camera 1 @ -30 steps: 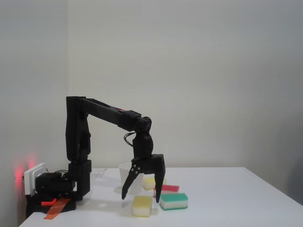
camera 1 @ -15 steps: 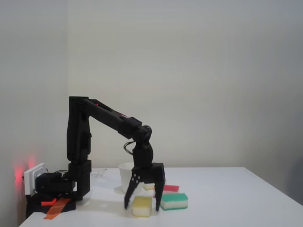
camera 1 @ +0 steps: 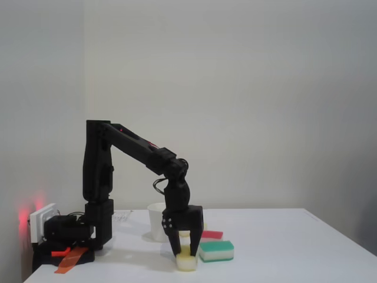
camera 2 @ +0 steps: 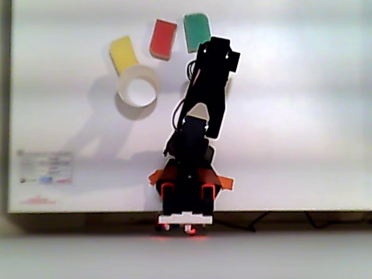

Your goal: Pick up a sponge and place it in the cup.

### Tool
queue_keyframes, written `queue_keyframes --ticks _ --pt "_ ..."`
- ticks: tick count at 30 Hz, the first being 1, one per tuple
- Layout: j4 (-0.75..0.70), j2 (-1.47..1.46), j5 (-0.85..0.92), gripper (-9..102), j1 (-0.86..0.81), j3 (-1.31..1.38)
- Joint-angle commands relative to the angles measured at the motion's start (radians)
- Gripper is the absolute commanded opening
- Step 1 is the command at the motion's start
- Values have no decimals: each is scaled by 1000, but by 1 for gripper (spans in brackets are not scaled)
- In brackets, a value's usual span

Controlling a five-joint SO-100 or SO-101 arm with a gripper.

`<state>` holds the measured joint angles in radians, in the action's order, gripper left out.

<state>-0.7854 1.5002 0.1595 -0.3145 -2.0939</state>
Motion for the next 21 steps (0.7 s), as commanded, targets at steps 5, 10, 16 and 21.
queue_keyframes --ticks 5,10,16,21 --pt "-176 78 35 0 -21 77" --pt "-522 127 60 0 -37 318" --pt "-911 118 34 0 -23 683" --pt "-1005 132 -34 0 40 755"
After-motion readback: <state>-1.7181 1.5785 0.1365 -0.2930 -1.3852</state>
